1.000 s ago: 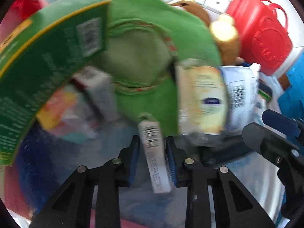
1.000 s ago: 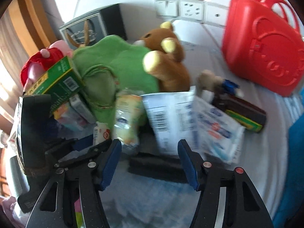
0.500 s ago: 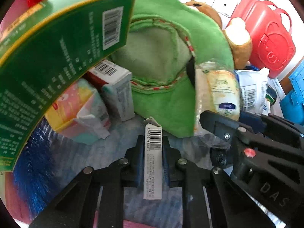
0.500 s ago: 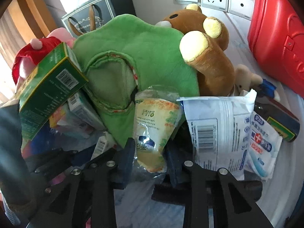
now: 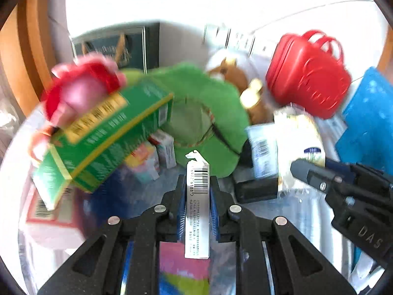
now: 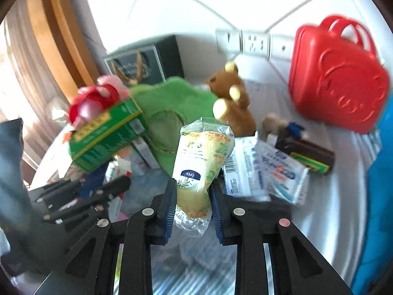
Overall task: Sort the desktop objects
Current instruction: 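Grasp a white barcode strip with left tool while right tool grasps wrapped snack, then carry the white strip and wrapped snack in both tools over the crate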
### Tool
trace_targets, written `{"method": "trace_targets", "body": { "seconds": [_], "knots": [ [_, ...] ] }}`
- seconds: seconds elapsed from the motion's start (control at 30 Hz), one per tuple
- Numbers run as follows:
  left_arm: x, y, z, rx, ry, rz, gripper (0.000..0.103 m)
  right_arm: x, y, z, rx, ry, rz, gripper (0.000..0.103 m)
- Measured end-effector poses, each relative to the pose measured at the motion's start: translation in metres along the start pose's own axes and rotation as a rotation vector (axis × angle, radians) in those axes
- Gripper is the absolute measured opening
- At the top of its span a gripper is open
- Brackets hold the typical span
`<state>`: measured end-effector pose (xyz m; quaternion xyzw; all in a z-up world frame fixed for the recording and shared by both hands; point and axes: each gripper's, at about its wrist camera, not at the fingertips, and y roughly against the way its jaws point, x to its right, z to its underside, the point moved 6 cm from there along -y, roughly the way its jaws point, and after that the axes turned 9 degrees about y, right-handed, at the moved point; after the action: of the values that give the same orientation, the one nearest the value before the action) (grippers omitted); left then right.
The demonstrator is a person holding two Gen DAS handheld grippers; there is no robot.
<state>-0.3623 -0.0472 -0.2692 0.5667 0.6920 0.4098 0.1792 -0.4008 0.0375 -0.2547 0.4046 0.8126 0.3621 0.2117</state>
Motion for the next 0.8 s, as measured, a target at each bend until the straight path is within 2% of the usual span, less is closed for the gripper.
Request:
{"method": "trace_targets", "body": {
  "seconds": [0.07, 0.13, 0.23, 0.47, 0.63, 0.8],
  "knots": [
    [-0.007, 0.026, -0.01, 0.048, -0.015, 0.003, 0.017, -0.008, 0.03, 0.004, 0.032, 0.017, 0.001, 0.026],
    [0.005, 0.049, -0.018, 0.096, -0.03, 0.001, 0.017, -0.016, 0.057, 0.01, 0.064, 0.026, 0.01, 0.026],
    [0.01, 0.088, -0.014, 0.16, -0.047, 0.014, 0.017, -0.023, 0.097, 0.015, 0.109, 0.036, 0.025, 0.026],
    [0.05, 0.178, -0.005, 0.297, -0.112, 0.084, 0.017, -0.037, 0.195, 0.021, 0.246, 0.055, 0.112, 0.026],
    [0.085, 0.223, 0.007, 0.351, -0.163, 0.137, 0.017, -0.034, 0.255, 0.036, 0.308, 0.038, 0.178, 0.026],
    [0.138, 0.258, 0.025, 0.387, -0.226, 0.215, 0.017, -0.015, 0.316, 0.061, 0.375, 0.004, 0.262, 0.026]
  ]
}}
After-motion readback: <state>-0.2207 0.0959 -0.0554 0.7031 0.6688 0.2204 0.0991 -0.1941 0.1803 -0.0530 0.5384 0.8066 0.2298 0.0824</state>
